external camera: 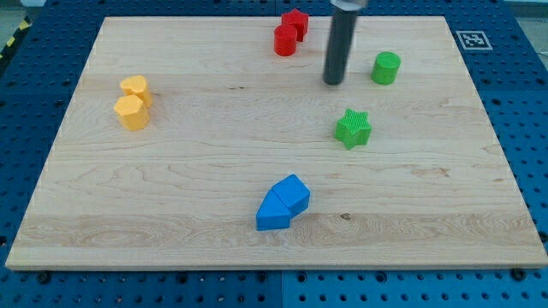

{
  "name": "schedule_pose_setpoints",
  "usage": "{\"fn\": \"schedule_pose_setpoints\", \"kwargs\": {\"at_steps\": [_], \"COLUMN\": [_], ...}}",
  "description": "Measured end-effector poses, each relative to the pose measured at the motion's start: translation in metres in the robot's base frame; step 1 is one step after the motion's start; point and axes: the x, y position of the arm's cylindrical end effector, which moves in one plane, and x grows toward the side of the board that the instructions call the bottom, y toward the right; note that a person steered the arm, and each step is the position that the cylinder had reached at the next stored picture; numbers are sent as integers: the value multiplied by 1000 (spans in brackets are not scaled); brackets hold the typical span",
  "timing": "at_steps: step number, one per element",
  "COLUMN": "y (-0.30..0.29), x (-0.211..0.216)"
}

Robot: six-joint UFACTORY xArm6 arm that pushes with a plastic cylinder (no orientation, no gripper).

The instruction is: Move the red circle to the bottom right of the red star

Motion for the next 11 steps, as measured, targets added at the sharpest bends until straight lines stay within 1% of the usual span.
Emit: {"fn": "schedule_pose_setpoints", "kwargs": {"at_steps": [1, 2, 3, 4, 6, 7, 10, 11], "y": [-33, -52, -92, -102, -102, -88, -22, -22], "x": [-33, -34, -34, -60, -64, -64, -64, -67]}}
